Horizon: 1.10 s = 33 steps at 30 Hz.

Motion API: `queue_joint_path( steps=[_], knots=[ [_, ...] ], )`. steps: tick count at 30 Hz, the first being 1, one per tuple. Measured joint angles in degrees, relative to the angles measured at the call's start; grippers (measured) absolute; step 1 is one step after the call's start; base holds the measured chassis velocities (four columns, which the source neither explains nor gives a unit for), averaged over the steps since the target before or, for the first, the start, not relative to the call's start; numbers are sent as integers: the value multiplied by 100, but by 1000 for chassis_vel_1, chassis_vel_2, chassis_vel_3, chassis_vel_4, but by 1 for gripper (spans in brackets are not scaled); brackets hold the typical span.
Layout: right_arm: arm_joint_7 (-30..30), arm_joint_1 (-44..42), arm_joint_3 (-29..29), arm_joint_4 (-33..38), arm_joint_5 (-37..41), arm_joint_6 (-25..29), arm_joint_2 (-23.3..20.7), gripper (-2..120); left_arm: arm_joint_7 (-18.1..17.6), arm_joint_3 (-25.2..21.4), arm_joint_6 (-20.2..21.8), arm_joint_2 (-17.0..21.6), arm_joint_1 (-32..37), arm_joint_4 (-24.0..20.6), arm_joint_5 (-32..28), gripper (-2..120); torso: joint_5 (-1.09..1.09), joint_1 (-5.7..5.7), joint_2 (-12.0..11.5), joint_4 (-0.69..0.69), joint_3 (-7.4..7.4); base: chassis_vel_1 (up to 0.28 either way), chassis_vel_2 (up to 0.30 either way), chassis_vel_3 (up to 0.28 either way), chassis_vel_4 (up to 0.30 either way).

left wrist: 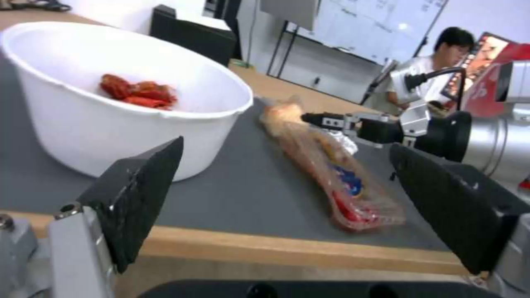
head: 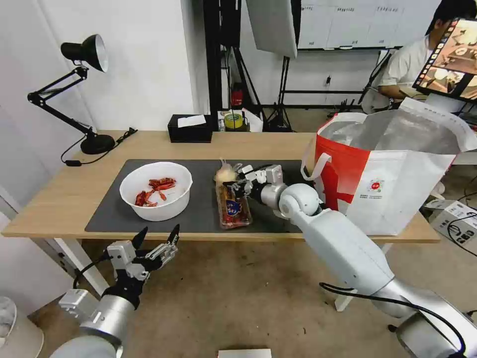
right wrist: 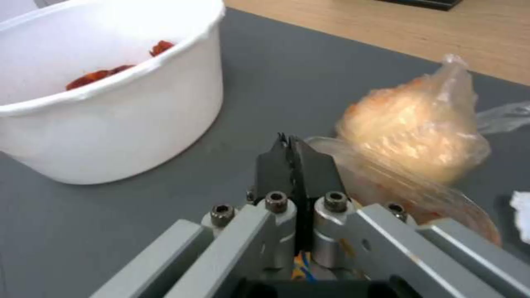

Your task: Pick up the trash from the table and place it into the takeout bag.

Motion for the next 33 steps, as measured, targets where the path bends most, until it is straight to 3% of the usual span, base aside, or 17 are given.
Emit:
queue_joint_path(
  steps=[9, 17, 20, 25, 33],
  knots=[
    [-62, -34, -29, 42, -2, 47, -42, 0, 19, 230, 14, 677, -616, 428, -564, 100, 0, 0, -1, -1, 0, 0, 0, 0, 0],
    [-162, -67, 6, -5, 38, 313, -39, 0, 177, 340, 498, 1227, -1212, 651, -1370, 100, 2, 0, -1, 0, 0, 0, 0, 0, 0],
    [-165, -98, 50, 16, 62, 347, -81, 0, 212, 458, 811, 1414, -1521, 650, -2282, 100, 2, 0, -1, 0, 0, 0, 0, 0, 0],
    [-149, -167, 110, 101, 88, 357, -156, 0, 67, 761, 1119, 1487, -2085, 940, -3262, 100, 2, 0, -1, 0, 0, 0, 0, 0, 0],
    [-119, -217, 196, 239, 142, 358, -264, 0, -331, 1358, 1326, 1413, -2898, 1567, -3904, 100, 2, 1, -1, -1, 1, 0, 0, 0, 0]
  ],
)
